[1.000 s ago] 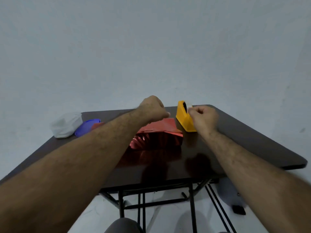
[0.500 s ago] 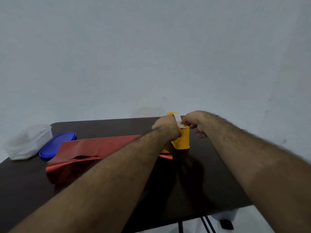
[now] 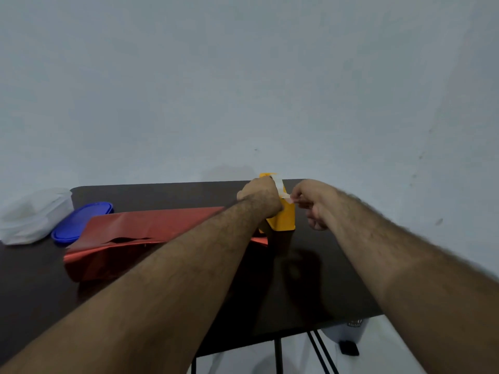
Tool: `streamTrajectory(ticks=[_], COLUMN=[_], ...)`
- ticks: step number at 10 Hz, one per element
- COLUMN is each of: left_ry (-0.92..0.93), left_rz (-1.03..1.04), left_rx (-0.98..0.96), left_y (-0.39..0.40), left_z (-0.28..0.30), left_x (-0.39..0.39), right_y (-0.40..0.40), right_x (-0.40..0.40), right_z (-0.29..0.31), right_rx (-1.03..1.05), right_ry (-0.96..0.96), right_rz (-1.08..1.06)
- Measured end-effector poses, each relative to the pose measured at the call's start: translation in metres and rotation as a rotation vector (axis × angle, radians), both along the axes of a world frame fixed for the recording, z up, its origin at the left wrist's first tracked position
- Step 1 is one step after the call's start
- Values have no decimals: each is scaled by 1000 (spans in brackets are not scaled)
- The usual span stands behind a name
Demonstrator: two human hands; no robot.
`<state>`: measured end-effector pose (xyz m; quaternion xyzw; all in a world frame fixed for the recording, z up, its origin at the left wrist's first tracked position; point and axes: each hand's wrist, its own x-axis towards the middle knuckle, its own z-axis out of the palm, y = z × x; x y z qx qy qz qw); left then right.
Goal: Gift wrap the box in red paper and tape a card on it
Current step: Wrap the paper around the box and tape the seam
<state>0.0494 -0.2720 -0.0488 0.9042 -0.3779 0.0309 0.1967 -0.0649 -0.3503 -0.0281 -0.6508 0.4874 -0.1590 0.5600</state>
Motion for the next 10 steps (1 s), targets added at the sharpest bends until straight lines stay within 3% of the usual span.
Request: streamTrajectory(ticks=[3, 6, 7, 8, 9, 10], left_ry=[-12, -49, -27, -31, 15, 152], left_rz=[48, -9, -70, -84, -67, -17], left_rx=[-35, 25, 9, -22, -129, -283], left_y=[0, 17, 27, 34, 45, 67], left_z=[-1, 5, 10, 14, 25, 47], left_x=[-8, -19, -20, -22, -17, -6], right_y=[10, 22, -30, -41, 15, 29], right_x=[6, 17, 49, 55, 17, 8], right_z=[-47, -19, -55, -74, -37, -16], right_rx=[-171, -325, -259, -268, -513, -695], right_ry=[-237, 65, 114, 34, 6, 19], right_rz=[-181, -99, 143, -56, -215, 108])
